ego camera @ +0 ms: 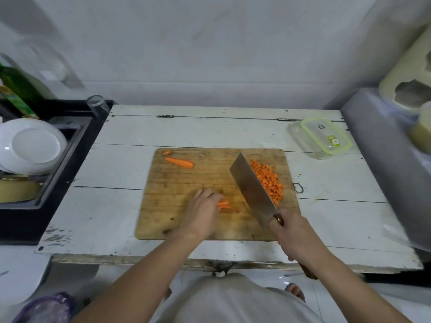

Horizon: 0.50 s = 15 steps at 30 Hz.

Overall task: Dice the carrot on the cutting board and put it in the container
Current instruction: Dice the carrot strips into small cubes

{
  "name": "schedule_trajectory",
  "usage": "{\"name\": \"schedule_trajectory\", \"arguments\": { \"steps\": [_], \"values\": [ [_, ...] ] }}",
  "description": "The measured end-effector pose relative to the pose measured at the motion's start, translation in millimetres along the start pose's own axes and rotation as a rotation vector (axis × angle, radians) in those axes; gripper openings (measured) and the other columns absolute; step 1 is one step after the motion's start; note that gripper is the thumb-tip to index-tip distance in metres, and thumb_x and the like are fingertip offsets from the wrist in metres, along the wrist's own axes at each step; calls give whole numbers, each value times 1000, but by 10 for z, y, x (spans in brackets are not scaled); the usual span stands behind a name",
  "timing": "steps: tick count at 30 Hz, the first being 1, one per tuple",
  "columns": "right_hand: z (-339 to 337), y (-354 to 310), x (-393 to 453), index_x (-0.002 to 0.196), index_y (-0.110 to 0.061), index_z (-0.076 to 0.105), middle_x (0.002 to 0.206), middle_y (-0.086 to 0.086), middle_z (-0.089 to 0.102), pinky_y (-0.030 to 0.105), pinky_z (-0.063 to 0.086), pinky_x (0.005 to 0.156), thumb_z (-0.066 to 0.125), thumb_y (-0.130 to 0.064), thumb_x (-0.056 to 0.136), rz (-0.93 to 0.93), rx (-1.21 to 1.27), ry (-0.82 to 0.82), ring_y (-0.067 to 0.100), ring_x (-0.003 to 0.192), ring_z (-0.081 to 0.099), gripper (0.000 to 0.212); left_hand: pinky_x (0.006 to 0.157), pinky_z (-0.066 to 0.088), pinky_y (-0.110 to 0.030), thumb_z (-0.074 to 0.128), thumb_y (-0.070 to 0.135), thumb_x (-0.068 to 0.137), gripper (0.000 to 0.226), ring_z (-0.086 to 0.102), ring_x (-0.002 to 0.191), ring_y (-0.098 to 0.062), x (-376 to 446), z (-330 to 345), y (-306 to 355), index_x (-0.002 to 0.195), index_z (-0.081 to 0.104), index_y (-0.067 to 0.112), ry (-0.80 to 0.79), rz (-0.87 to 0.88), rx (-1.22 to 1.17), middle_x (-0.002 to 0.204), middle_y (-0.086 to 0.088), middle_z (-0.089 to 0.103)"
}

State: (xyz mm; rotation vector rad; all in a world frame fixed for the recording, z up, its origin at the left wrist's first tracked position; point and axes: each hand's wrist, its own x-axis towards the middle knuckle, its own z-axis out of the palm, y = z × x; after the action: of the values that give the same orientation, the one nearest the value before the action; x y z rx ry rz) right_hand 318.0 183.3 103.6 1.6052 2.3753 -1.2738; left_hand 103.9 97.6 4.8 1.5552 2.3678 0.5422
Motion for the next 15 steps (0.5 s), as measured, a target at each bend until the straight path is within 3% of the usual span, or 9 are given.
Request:
{"name": "schedule_trajectory", "arguments": {
  "steps": [5, 11, 13, 15],
  "values": [
    [151, 99, 3, 79, -18, 55, 71, 4, 60, 43, 50, 60, 47, -30, 100, 12, -123, 31, 22, 63, 59, 25, 108, 35, -36, 67, 44, 94, 47, 40, 126, -12, -186, -7, -178, 139, 56, 34, 54, 70, -11, 130, 13, 51],
    [229, 123, 32, 86, -17, 59, 73, 2, 63, 39, 45, 62, 48, -31, 100, 5, -107, 11, 19, 70, 60, 23, 93, 45, -40, 73, 21, 92, 11, 48, 111, -17, -140, 147, -33, 102, 77, 20, 219, 193, -13, 112, 5, 59],
    [216, 125, 40, 85, -17, 59, 72, 1, 63, 38, 44, 60, 47, -31, 100, 7, -99, 22, 19, 68, 59, 24, 88, 46, -40, 76, 19, 90, 12, 49, 107, -17, -219, 193, -53, 102, 76, 18, 257, 193, -8, 107, 5, 60],
    [212, 120, 46, 83, -19, 58, 70, 1, 62, 36, 43, 56, 46, -31, 100, 8, -86, 30, 19, 64, 59, 24, 88, 44, -36, 74, 22, 91, 26, 50, 105, -16, -286, 204, -61, 117, 73, 19, 267, 172, -12, 106, 6, 61]
  ]
}}
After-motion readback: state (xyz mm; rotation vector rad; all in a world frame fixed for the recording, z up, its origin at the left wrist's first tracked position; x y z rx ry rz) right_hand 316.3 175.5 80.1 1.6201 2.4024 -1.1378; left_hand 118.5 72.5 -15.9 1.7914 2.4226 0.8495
